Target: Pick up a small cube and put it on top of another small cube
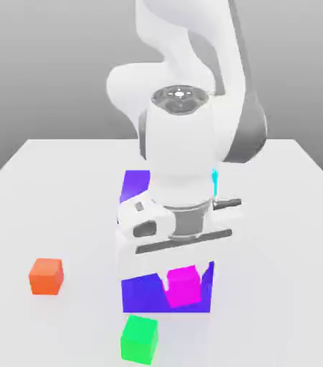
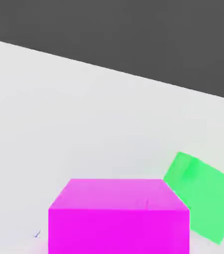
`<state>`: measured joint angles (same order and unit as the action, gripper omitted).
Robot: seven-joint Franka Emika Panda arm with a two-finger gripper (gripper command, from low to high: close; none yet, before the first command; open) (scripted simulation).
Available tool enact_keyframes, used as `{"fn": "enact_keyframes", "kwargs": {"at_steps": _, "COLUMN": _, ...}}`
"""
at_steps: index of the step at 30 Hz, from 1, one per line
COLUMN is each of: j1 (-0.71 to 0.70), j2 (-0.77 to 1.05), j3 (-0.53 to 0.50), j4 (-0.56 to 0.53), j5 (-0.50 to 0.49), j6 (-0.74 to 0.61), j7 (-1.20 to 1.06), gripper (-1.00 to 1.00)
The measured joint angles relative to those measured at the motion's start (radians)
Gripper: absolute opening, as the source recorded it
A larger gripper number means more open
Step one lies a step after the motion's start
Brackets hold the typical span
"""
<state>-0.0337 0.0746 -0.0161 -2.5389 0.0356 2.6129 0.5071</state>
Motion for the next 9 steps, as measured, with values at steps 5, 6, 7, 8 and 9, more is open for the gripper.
{"fn": "enact_keyframes", "kwargs": {"at_steps": 5, "j1": -0.013, "j2": 0.129, "j3": -0.009, "j4": 0.014, "j5": -0.016, "j6": 0.115, "j7": -0.001, "gripper": -1.0}}
{"fn": "enact_keyframes", "kwargs": {"at_steps": 6, "j1": -0.014, "j2": 0.163, "j3": -0.009, "j4": 0.016, "j5": -0.016, "j6": 0.148, "j7": -0.001, "gripper": -1.0}}
{"fn": "enact_keyframes", "kwargs": {"at_steps": 7, "j1": -0.014, "j2": 0.182, "j3": -0.009, "j4": 0.017, "j5": -0.016, "j6": 0.165, "j7": -0.001, "gripper": 1.0}}
{"fn": "enact_keyframes", "kwargs": {"at_steps": 8, "j1": -0.014, "j2": 0.182, "j3": -0.009, "j4": 0.017, "j5": -0.016, "j6": 0.165, "j7": -0.001, "gripper": 1.0}}
{"fn": "enact_keyframes", "kwargs": {"at_steps": 9, "j1": -0.014, "j2": 0.182, "j3": -0.009, "j4": 0.017, "j5": -0.016, "j6": 0.165, "j7": -0.001, "gripper": 1.0}}
